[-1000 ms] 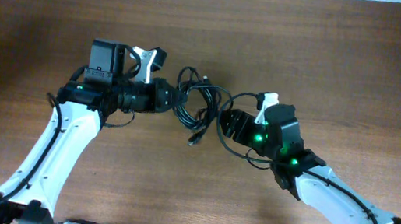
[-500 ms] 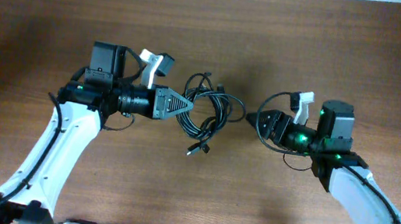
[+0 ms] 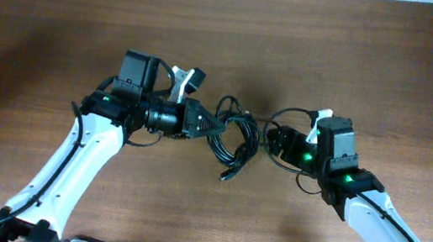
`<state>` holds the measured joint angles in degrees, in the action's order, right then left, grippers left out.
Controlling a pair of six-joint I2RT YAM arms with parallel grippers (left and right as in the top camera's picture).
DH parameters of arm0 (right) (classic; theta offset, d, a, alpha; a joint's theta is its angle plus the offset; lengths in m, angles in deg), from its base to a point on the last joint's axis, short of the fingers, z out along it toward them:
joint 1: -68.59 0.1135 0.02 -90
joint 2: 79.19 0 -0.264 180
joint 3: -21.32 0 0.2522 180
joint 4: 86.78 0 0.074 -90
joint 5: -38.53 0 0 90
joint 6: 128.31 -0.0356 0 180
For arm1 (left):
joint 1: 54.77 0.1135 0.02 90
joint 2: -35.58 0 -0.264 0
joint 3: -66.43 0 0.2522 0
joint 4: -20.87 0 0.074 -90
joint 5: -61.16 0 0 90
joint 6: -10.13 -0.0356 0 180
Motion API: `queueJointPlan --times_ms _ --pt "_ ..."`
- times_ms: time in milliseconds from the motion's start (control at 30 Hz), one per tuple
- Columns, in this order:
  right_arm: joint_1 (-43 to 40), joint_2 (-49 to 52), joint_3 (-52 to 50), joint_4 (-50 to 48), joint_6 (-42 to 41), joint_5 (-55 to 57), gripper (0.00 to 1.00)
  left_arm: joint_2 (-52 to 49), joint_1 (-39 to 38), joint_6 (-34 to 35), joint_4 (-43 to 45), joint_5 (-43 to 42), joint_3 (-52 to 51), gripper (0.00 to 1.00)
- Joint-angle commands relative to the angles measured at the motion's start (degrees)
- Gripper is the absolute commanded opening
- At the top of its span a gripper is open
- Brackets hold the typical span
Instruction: Untangle cables
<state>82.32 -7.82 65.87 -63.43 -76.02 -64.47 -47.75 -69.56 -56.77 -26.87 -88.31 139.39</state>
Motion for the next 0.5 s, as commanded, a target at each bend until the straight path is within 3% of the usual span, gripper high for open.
queueJointPlan --times_ms 0,167,267,333,400,467 --pt "-4.50 0.13 -0.55 6.23 -1.36 13.51 0.85 0.87 0.68 0.22 0.26 -9.88 0.85 0.00" --pt "-21.94 0.13 -0.55 9.07 -1.07 8.24 0.85 0.96 0.70 -0.92 0.33 -10.60 0.85 0.00" --pt "-27.58 0.13 -0.55 9.05 0.66 2.95 0.86 0.96 0.68 -4.35 0.28 -4.46 0.85 0.00" --pt "-29.64 0.13 -0.55 9.01 7.41 -9.51 0.93 0.96 0.61 -8.46 0.28 1.44 0.85 0.00" --pt "-29.40 0.13 -0.55 6.01 25.16 -34.67 0.97 0.96 0.52 -20.65 0.24 3.98 0.85 0.00" --pt "-29.40 0.13 -0.55 3.93 38.34 -57.83 0.97 0.96 0.09 -28.70 0.20 3.78 0.85 0.00"
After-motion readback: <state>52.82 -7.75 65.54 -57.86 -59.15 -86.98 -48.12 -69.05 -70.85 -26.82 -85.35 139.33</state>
